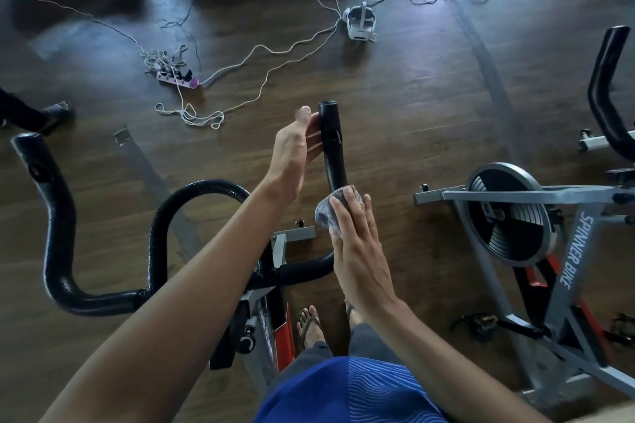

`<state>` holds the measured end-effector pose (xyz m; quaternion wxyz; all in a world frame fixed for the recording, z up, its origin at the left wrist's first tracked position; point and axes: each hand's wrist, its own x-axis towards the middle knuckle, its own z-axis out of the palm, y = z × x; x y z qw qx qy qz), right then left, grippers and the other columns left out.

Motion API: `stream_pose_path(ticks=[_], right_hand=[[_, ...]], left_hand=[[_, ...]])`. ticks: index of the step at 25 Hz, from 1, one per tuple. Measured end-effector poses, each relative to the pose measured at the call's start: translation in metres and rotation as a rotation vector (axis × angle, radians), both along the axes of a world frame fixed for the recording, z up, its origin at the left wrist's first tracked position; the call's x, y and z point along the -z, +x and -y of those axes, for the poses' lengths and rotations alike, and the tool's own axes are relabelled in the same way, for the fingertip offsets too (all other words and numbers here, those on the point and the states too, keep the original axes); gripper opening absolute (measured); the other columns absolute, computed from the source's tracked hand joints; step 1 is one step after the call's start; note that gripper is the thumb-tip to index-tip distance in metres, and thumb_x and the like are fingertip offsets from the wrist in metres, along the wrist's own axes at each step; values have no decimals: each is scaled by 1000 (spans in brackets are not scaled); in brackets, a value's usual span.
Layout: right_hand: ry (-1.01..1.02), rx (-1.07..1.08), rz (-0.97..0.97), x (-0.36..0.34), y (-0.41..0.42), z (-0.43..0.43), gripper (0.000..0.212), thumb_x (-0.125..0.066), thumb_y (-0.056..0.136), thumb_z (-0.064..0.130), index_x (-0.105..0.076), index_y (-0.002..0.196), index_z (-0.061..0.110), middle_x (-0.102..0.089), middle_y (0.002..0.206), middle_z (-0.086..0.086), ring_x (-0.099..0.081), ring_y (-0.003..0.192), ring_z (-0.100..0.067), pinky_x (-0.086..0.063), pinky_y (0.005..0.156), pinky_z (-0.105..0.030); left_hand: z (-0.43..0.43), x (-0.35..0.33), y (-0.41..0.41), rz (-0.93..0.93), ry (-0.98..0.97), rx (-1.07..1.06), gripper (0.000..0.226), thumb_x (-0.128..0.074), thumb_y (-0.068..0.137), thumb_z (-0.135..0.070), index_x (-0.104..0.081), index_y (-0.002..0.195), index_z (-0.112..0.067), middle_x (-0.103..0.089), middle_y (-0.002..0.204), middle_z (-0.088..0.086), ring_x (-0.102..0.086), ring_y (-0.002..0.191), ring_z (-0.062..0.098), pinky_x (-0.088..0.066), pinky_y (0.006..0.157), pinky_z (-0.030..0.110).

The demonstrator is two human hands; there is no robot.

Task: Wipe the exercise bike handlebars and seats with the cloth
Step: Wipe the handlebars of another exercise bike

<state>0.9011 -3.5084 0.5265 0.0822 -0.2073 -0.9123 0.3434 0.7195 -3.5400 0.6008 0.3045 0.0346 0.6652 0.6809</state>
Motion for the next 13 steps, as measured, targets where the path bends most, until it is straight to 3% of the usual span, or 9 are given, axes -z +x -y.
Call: stream_pose_path(ticks=[3, 5, 8, 11, 13], right_hand=[[53, -31, -1, 4, -2, -8, 50, -34, 108, 20, -27, 157, 17, -9, 168, 0, 3, 156, -19, -4, 124, -25], [68, -27, 22, 1, -14, -12, 51, -37, 109, 16, -25, 158, 20, -7, 169, 1, 5, 156, -17, -3, 125, -31], [-95, 15, 11, -3, 0, 0, 49, -34, 110, 22, -24, 157, 27, -3, 168, 11, 11, 154, -8, -5, 122, -38], [27, -22, -32, -2, 5, 0, 49, -37, 109, 18, -29, 157, 18, -8, 168, 2, 7, 155, -14, -1, 126, -31], [56, 17, -9, 0, -6, -4, 49, -38, 108, 17, -29, 156, 15, -12, 168, -3, 3, 156, -21, 3, 123, -24]], left_hand=[[35, 5, 26, -299, -257, 33, 35, -46, 106, -31, -61, 133, -14, -66, 126, 2, -62, 113, 13, -50, 101, 30], [83, 14, 72, -561, -465, 64, 33, -50, 104, -26, -60, 133, -15, -63, 131, 2, -57, 118, 10, -48, 103, 31], [163, 38, 148, -883, -770, 72, 37, -48, 100, -25, -57, 134, -13, -55, 139, 4, -45, 134, 16, -34, 117, 45], [210, 65, 184, -945, -961, 95, 54, -44, 95, -33, -47, 145, -11, -41, 154, 9, -26, 150, 22, -15, 125, 47], [219, 77, 188, -951, -989, 134, 59, -49, 96, -30, -38, 151, -11, -32, 160, 10, -15, 154, 23, -18, 123, 53]])
